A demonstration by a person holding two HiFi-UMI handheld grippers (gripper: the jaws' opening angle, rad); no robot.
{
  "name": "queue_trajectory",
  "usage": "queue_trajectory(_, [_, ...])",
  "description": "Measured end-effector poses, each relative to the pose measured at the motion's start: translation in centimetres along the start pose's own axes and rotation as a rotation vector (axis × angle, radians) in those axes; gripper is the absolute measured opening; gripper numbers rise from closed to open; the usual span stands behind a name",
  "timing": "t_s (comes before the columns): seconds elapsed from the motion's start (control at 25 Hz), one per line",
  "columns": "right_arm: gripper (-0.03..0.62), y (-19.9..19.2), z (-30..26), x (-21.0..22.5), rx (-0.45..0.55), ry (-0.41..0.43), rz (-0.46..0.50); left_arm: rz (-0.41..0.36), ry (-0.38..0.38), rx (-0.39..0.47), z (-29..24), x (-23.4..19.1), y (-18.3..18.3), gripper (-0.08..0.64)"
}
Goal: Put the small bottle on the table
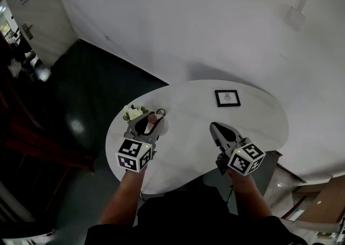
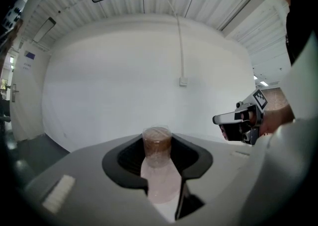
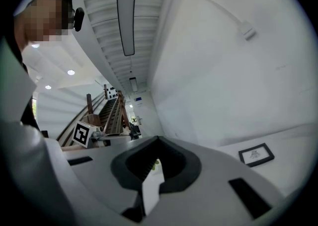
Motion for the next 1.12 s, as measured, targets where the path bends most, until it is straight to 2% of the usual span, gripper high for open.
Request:
queue_trajectory(0.6, [0.011, -1.5, -2.1, 8.6, -0.089, -0.022, -0.05, 0.005, -0.055, -0.129, -11.0, 0.2, -4.2, 0.146])
queue_trajectory(1.12, [0.011, -5.1, -1.6, 11.3, -0.158, -0.039, -0.089, 0.016, -0.099, -0.247, -16.9, 2.4, -11.1, 0.147])
Point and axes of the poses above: the fingertips, and each gripper's own axes: z backward along the fingers, x to its right, y out of its top, the point moved 7 cm from there along z, backward along the fingers, and after that the axes turned 3 degrees about -y, right-handed, at the moved point
